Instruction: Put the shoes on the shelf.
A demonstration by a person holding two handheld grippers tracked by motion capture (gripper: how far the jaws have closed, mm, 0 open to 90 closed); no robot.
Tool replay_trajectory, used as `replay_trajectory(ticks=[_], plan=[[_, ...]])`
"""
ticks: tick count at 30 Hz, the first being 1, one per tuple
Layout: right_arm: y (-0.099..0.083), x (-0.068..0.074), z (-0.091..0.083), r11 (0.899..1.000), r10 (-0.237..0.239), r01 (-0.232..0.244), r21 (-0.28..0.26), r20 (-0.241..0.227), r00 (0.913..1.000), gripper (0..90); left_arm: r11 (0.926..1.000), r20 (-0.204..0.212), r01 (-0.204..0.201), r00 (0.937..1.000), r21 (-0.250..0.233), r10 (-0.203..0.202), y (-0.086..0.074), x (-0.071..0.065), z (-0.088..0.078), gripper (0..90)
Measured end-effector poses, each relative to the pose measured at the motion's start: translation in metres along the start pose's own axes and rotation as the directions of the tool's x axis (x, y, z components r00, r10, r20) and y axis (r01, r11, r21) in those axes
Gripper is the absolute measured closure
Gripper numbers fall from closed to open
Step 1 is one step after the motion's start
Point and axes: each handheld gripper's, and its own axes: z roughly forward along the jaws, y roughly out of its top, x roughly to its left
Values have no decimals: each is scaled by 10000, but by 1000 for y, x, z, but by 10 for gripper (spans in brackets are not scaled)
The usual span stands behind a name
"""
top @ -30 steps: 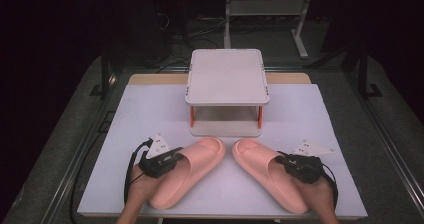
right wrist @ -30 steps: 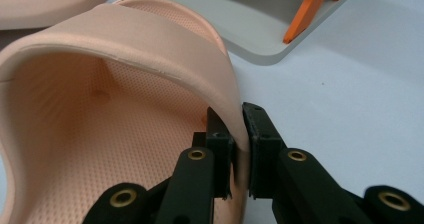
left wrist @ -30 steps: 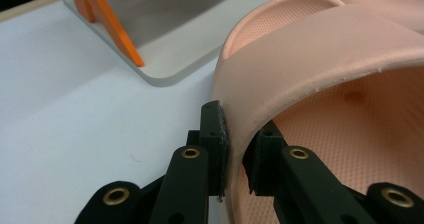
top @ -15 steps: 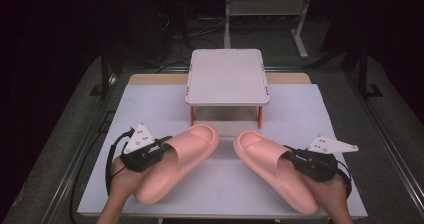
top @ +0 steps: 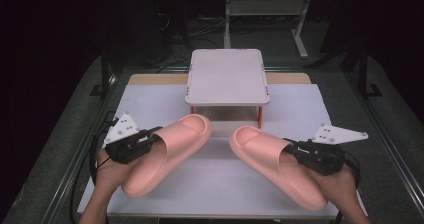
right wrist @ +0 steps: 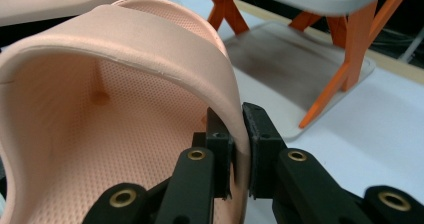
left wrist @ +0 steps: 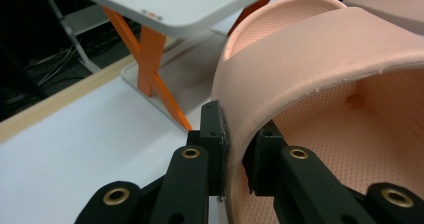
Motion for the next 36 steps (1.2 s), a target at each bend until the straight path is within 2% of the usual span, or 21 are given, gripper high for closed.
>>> replay_trajectory(ticks=[5, 7, 9, 12, 17, 22, 30, 36], plan=[[11, -1, -5, 9997, 26, -30, -246, -184, 9998, 820, 9997, 66, -260, 9996, -24, 260, 16, 4, -3, 799], [21, -3, -6, 9996, -64, 53, -293, -372, 9993, 820, 9990, 126, -438, 9990, 12, 438, 24, 6, -4, 800], [23, -3, -6, 9996, -95, 83, -275, -406, 9991, 819, 9990, 140, -441, 9989, -73, 442, 27, 6, -4, 799], [37, -6, -6, 9992, -198, 177, -349, -622, 9979, 820, 9986, 101, -525, 9986, -70, 526, 34, 8, -4, 799], [45, -15, -3, 9995, -8, -18, -330, -773, 9970, 819, 9987, 149, -481, 9987, -155, 484, 43, 14, -4, 799], [60, -21, -1, 9995, -157, 133, -274, -891, 9959, 820, 9994, 187, -244, 9995, -240, 248, 50, 24, -1, 799], [86, -32, 0, 9987, -497, 489, -108, -945, 9943, 819, 9994, 138, -265, 9995, -233, 269, 66, 36, 2, 798], [100, -43, 1, 9987, -512, 510, -41, -905, 9946, 819, 9995, 173, -245, 9995, -201, 248, 79, 48, 8, 798]])
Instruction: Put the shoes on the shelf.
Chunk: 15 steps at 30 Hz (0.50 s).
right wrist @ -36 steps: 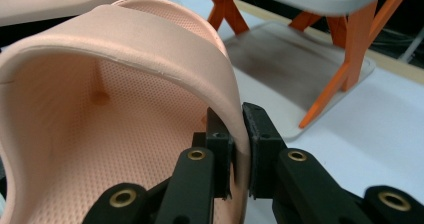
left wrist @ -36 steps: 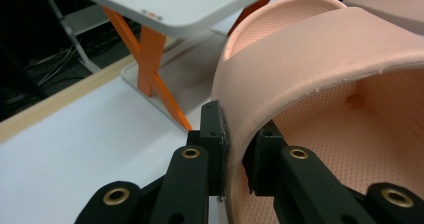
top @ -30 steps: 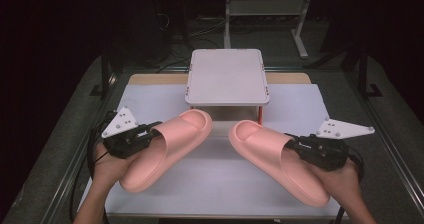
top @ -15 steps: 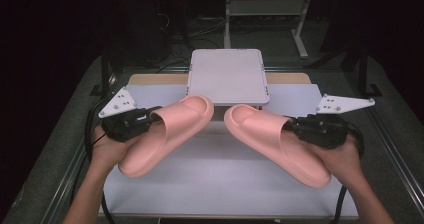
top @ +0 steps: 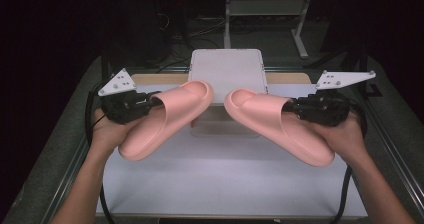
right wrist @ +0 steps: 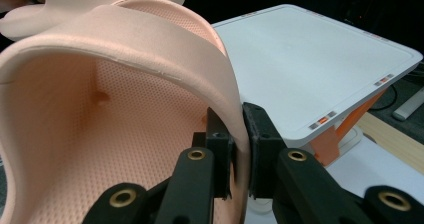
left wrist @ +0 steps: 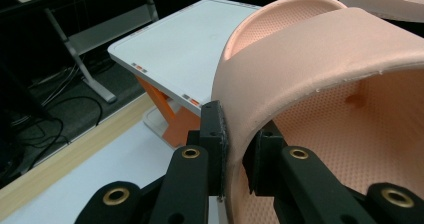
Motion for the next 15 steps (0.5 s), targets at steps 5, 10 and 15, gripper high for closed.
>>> replay_trajectory(ticks=[5, 10, 15], plan=[[8, -10, 4, 10000, 21, -21, 82, 27, 10000, 819, 9997, -56, -41, 10000, 254, 43, 8, 11, 8, 798], [14, -20, 10, 9998, 53, -54, 186, 35, 10000, 818, 9986, -95, -89, 9999, 529, 94, 14, 21, 20, 798], [20, -28, 18, 9994, 56, -56, 337, 10, 10000, 818, 9983, -52, -29, 10000, 590, 32, 19, 29, 28, 798]])
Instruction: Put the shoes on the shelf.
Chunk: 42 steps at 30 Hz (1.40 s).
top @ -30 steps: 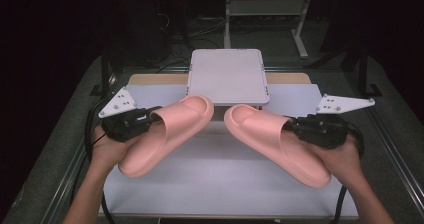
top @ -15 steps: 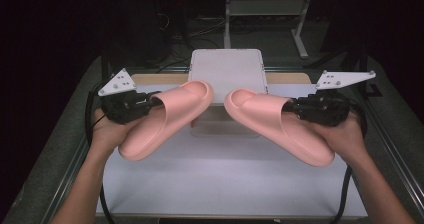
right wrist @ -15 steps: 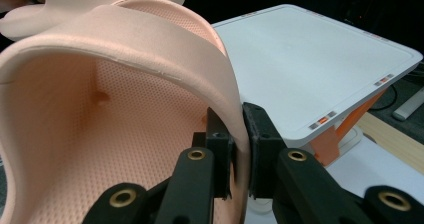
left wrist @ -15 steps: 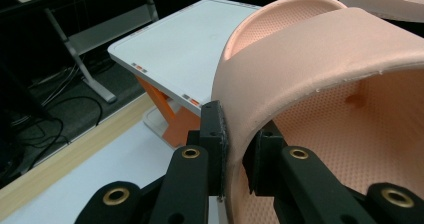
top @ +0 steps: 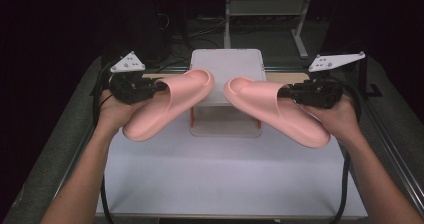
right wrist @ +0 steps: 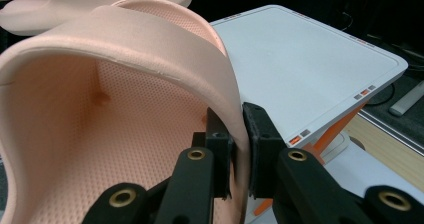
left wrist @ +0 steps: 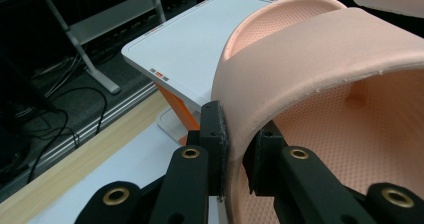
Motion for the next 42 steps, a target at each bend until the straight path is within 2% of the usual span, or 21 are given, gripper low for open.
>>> replay_trajectory(ticks=[7, 13, 22, 37, 42], plan=[[9, -8, 7, 9999, -21, 20, 129, 73, 10000, 818, 9999, -125, -30, 9999, 111, 32, 10, 11, 6, 798], [18, -22, 15, 9998, 96, -100, 185, 191, 9998, 818, 9998, -305, 82, 9995, 170, -77, 20, 26, 14, 798], [27, -38, 29, 9992, 196, -206, 336, 316, 9993, 818, 9995, -317, 18, 9995, 307, -8, 32, 37, 30, 798], [41, -70, 52, 9970, 442, -492, 599, 814, 9957, 819, 9983, -180, 232, 9996, 542, -223, 41, 56, 61, 798], [47, -83, 58, 9949, 572, -667, 754, 1220, 9909, 819, 9975, -198, 302, 9994, 633, -290, 44, 62, 70, 798]])
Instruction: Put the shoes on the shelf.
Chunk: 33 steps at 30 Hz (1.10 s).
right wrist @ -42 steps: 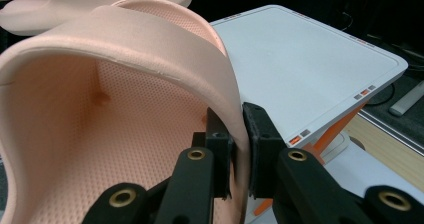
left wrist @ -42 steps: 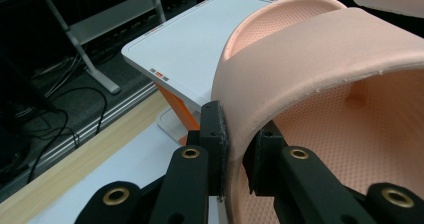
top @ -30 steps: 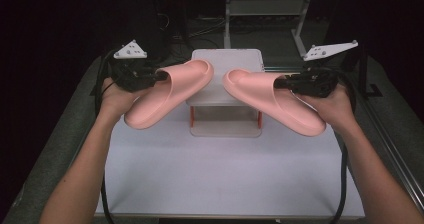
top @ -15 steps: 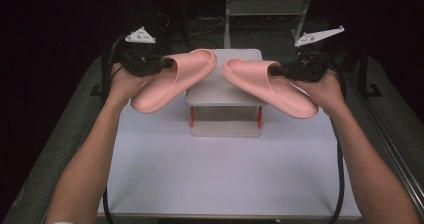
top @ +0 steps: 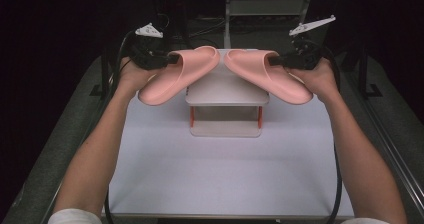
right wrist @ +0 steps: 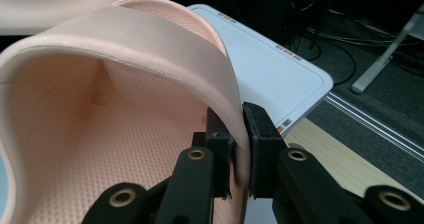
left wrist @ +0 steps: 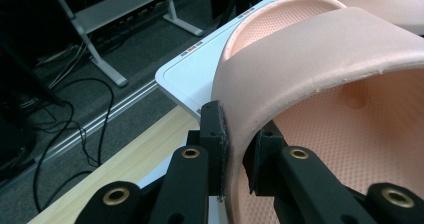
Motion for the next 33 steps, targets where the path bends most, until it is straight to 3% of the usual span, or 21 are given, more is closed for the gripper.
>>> replay_trajectory(ticks=[18, 33], plan=[[17, -17, 29, 9981, 530, -548, 269, 633, 9966, 819, 9978, -219, 610, 9979, 270, -604, 11, 17, 27, 798], [15, -30, 41, 9921, 1156, -1206, 350, 1190, 9861, 819, 9961, -516, 561, 9973, 681, -527, 22, 15, 40, 798]])
